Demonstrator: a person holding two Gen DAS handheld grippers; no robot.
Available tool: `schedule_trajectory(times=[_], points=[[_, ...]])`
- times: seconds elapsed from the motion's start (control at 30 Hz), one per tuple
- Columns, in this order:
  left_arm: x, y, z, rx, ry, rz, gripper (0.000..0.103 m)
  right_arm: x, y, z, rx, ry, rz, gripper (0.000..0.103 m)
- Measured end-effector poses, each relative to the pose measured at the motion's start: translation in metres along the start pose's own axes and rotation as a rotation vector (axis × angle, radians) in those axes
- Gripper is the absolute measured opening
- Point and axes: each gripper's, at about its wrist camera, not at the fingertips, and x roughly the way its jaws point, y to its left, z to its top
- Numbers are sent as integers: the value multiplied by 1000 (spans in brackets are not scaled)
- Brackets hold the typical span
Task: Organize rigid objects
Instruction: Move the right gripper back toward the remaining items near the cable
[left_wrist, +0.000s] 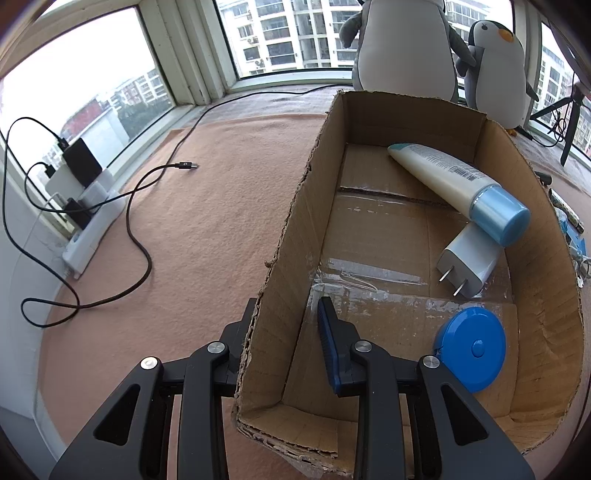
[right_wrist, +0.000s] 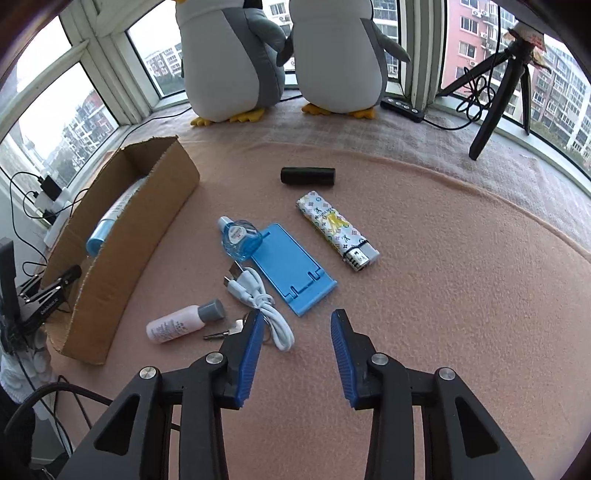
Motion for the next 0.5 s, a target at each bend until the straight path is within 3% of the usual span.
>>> schedule_trajectory(times=[0.23,0.5], points=[[-1,-1,-1,-1,3,7,28,11,7,-14,-93,40,-29,24],[-1,-2,0,4,4,9,28,19,12,-10,-123,45,-31,23]])
